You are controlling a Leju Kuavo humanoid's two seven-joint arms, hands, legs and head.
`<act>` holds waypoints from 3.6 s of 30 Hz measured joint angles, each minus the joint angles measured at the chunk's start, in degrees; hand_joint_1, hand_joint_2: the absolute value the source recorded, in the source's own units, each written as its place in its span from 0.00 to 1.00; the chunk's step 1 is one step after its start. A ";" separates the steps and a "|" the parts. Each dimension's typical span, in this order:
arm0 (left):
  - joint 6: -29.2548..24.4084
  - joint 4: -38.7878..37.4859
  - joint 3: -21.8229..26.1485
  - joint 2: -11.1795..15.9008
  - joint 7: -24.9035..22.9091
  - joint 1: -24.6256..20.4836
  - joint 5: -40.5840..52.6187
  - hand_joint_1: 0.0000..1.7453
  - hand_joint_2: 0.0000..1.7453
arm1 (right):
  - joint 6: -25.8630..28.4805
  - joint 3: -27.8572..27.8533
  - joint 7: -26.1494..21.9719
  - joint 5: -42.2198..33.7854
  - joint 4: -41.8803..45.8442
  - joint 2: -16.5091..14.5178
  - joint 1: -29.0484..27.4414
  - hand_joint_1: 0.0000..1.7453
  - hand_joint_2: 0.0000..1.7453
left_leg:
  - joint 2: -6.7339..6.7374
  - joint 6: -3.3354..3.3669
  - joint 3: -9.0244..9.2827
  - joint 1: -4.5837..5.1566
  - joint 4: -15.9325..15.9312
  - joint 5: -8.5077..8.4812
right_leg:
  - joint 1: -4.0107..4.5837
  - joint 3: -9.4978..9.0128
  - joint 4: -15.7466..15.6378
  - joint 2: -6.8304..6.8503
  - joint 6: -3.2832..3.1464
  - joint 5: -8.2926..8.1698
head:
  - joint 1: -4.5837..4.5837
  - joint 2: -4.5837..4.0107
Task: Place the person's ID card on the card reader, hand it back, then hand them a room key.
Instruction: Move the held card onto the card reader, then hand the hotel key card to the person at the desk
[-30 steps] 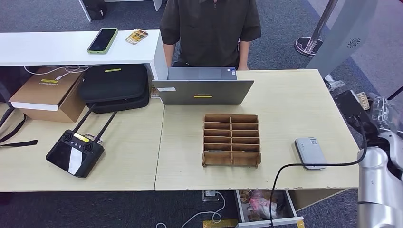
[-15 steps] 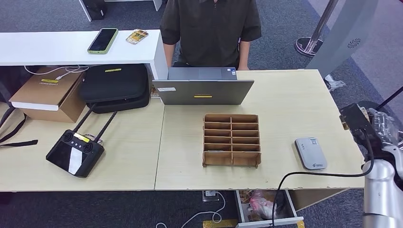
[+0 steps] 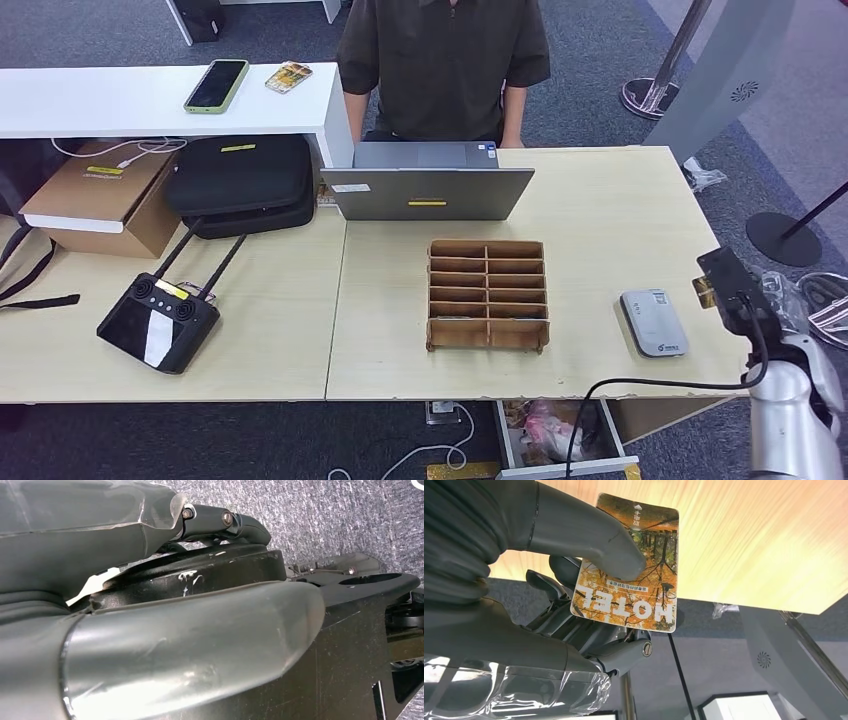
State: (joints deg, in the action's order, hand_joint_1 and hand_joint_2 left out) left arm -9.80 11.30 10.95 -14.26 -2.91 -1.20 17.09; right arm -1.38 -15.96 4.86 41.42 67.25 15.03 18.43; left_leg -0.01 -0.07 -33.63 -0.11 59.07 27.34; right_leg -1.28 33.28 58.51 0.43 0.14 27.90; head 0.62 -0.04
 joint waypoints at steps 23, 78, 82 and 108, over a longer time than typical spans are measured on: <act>-0.54 0.00 0.00 0.03 -0.37 -0.01 -0.11 0.00 0.00 | 2.01 0.20 -5.32 -2.86 -19.48 -1.06 6.75 1.00 1.00 | -0.02 0.00 -0.01 0.00 0.00 0.00 | 0.00 0.00 0.00 0.02 0.00 0.00 | 0.01 0.00; -2.62 0.00 -0.01 -0.15 0.23 0.00 -0.51 0.00 0.00 | 9.87 2.93 -8.40 1.39 -16.08 -5.15 5.01 1.00 1.00 | 0.04 0.00 0.07 0.02 0.01 -0.03 | -0.03 -0.10 0.08 -0.03 0.00 -0.03 | -0.03 0.00; -3.14 0.00 -0.06 -0.16 0.71 -0.02 -0.16 0.00 0.00 | 7.57 4.91 -3.31 5.30 -1.11 -5.70 5.85 1.00 1.00 | 0.06 -0.01 0.05 0.03 0.01 -0.09 | -0.04 -0.01 0.10 -0.05 -0.01 -0.04 | -0.04 0.00; 0.20 0.00 -0.29 -0.13 0.91 -0.10 -0.07 0.00 0.00 | 3.79 27.74 -1.45 14.36 -7.76 -11.54 34.99 1.00 1.00 | 0.04 -0.09 0.03 -0.01 0.00 -0.15 | 0.02 0.01 0.16 -0.05 -0.07 -0.08 | -0.05 0.00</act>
State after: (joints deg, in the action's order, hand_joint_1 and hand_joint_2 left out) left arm -9.60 11.30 10.66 -14.38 -2.00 -1.30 17.02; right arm 2.41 11.79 3.40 55.78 59.49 3.49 53.42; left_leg 0.03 -0.16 -33.60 -0.12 59.07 27.19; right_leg -1.26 33.30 58.67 0.39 0.08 27.82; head 0.57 -0.04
